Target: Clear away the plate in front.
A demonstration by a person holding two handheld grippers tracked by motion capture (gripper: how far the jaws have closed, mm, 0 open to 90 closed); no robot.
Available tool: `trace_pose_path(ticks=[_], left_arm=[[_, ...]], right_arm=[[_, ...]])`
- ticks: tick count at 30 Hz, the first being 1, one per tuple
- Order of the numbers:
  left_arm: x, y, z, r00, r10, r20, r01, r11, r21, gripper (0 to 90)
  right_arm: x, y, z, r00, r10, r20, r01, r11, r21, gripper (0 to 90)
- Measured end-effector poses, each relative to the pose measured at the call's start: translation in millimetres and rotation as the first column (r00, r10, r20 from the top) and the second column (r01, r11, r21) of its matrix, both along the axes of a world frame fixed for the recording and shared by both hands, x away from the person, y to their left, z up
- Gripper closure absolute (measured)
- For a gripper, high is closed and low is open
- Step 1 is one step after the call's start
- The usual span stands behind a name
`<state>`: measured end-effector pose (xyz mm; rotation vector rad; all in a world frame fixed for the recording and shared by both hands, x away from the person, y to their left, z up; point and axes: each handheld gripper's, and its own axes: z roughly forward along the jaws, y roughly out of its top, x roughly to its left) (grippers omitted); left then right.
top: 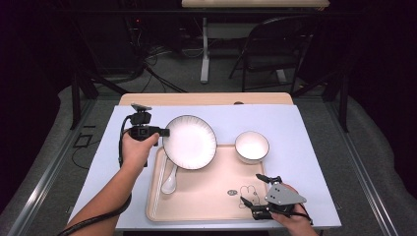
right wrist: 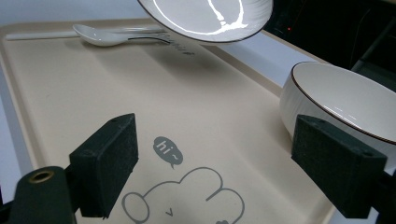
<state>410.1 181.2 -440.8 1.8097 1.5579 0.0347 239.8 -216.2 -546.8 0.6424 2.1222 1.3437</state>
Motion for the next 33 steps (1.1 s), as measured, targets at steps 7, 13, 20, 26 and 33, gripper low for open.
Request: trace_pose_path(ticks=[7, 13, 20, 26, 33], left_arm=[[-12.2, -1.7, -10.0, 0.9994, -0.03, -0.019, 0.03, 0.9995, 0.0, 83.2], [-21.1, -6.7, -19.9, 0.9976, -0.055, -0.042, 0.055, 0.9983, -0.02, 83.1], [-30.4, -17.4, -27.9, 0.9926, -0.106, -0.059, 0.105, 0.9943, -0.023, 82.8], [-38.3, -32.4, -32.1, 0.9867, -0.149, -0.066, 0.147, 0.9885, -0.036, 82.7], [-46.4, -50.7, -38.5, 0.9746, -0.209, -0.08, 0.205, 0.9772, -0.053, 82.6]], right_arm=[[-0.7, 0.4, 0.3, 1.0, 0.003, 0.001, -0.003, 1.0, 0.0, 14.1], [-0.7, 0.4, 0.3, 1.0, 0.002, 0.002, -0.002, 1.0, -0.001, 14.1], [-0.3, 0.1, 0.1, 1.0, -0.001, 0.001, 0.001, 1.0, 0.001, 14.1], [-0.5, 0.2, 0.2, 1.0, 0.001, 0.002, -0.001, 1.0, 0.002, 14.1], [-0.4, 0.0, 0.2, 1.0, 0.0, 0.002, 0.0, 1.0, 0.002, 14.1]])
